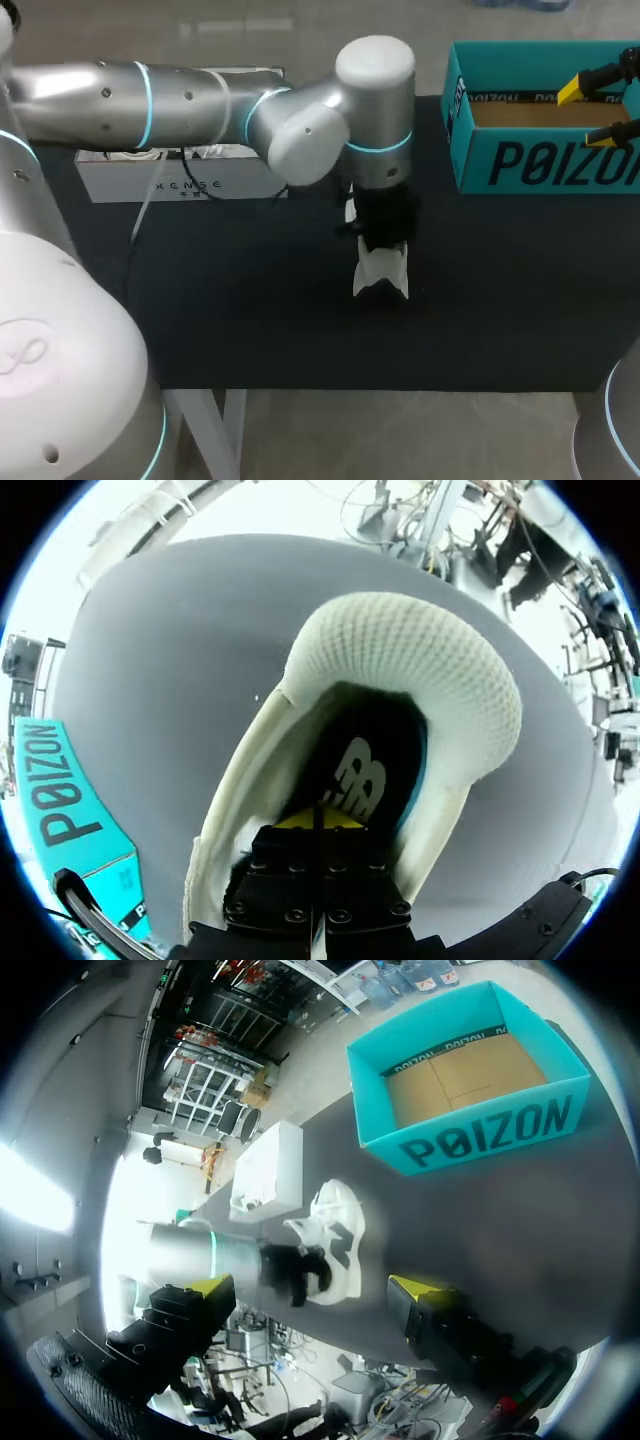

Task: Take the shoe out of the shoebox, open the shoe tongue, remove and reinsert the insole, then place the shoe into the shoebox

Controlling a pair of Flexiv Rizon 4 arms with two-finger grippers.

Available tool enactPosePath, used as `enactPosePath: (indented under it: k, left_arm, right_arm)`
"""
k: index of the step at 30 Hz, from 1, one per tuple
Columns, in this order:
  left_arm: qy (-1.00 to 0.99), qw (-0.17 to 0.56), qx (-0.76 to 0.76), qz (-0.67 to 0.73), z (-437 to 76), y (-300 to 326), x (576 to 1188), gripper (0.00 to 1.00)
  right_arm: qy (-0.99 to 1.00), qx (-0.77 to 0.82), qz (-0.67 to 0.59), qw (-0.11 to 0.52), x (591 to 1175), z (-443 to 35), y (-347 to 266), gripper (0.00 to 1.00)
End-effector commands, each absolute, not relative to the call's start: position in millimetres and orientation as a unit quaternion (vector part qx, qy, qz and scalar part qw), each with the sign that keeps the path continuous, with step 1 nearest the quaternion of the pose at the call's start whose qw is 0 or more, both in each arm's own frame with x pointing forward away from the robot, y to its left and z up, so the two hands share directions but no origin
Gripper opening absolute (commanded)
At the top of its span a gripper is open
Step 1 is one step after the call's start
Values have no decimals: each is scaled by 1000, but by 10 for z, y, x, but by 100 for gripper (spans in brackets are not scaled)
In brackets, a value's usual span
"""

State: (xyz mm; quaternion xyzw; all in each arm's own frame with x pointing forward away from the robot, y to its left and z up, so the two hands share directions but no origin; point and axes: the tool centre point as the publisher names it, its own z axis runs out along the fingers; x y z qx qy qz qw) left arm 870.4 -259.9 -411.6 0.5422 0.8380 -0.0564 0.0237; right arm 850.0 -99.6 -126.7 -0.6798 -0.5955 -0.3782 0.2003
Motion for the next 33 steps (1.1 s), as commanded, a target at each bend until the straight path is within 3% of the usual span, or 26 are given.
enactPosePath:
  k: [1,17,28,33]
  left_arm:
    - [833,63,534,-126,-4203,-2565,8756,0]
    - [803,74,586,-85,-3655,-2644,8742,0]
    - [743,4,669,0,-4038,-2662,8621,0]
    - [728,10,686,-7,-4091,-2670,8669,0]
  right_arm:
    - [-595,-681,-377,199,8494,-1267,-993,100]
    - [-595,-681,-377,199,8494,-1267,-993,100]
    - [-595,-681,-377,199,8494,-1267,-993,100]
    - [-595,-681,-377,199,8494,-1267,-993,100]
